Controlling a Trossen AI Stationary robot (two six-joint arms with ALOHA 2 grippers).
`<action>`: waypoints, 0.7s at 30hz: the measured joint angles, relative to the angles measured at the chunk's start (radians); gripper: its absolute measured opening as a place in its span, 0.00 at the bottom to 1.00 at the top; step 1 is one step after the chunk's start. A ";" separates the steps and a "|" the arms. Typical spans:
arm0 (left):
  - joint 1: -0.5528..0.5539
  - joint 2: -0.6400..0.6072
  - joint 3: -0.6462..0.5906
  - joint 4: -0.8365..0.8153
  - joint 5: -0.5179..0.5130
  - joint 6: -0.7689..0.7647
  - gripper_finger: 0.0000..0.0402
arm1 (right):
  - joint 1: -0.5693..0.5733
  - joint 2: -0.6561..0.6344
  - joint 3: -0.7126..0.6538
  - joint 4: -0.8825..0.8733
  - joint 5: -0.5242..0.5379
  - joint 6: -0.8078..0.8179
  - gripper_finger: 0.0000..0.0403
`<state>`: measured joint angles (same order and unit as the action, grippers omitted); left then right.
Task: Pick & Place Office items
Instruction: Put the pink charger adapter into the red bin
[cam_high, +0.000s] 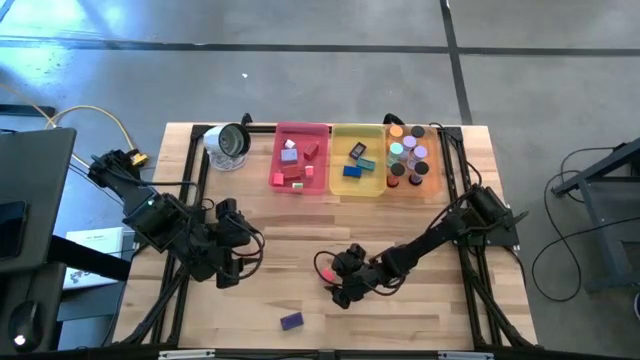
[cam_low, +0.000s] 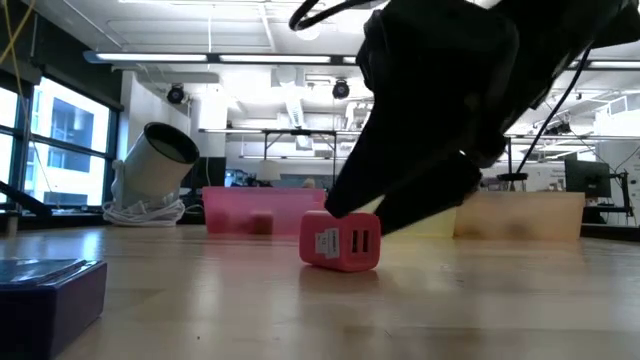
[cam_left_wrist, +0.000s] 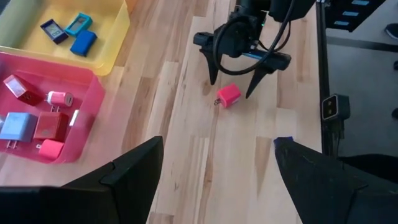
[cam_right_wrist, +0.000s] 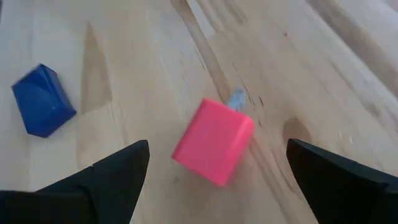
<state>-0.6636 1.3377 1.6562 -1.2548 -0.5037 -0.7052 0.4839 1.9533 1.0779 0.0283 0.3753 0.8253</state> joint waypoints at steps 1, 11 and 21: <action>0.000 0.004 -0.001 0.001 -0.001 0.000 0.75 | 0.000 0.000 0.000 0.007 0.007 -0.018 0.92; 0.000 0.059 -0.003 0.002 0.003 -0.003 0.75 | -0.002 0.000 0.000 0.014 0.013 -0.072 0.92; -0.012 0.060 -0.003 0.008 0.011 -0.037 0.75 | -0.002 0.000 0.000 0.015 0.014 -0.070 0.92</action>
<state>-0.6752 1.3975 1.6535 -1.2464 -0.4923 -0.7418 0.4824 1.9533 1.0779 0.0433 0.3894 0.7549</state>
